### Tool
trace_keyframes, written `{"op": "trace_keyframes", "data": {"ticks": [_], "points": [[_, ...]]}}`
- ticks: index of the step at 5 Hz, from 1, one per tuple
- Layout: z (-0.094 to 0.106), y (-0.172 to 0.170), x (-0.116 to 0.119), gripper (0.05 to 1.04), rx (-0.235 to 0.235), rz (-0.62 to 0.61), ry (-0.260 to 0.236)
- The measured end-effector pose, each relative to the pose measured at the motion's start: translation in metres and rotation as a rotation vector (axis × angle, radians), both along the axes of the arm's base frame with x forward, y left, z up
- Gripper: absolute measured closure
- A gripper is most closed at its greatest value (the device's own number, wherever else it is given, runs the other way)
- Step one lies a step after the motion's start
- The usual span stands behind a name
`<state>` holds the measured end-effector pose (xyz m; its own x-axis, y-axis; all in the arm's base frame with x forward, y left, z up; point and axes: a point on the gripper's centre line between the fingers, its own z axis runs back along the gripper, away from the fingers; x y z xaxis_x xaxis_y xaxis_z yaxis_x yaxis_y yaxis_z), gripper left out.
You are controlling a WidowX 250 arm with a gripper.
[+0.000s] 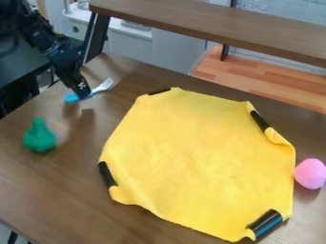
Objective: Put the blue figure on the top edge of the cloth
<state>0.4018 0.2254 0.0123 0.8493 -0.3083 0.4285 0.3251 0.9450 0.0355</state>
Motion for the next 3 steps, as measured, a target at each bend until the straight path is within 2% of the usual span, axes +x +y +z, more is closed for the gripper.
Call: {"op": "trace_keyframes", "data": {"ticks": [1, 3], "points": [[-0.001, 0.000, 0.003, 0.160, 0.015, 0.017, -0.005], [-0.013, 0.002, -0.002, 0.749, 0.049, 0.032, 0.006]]}}
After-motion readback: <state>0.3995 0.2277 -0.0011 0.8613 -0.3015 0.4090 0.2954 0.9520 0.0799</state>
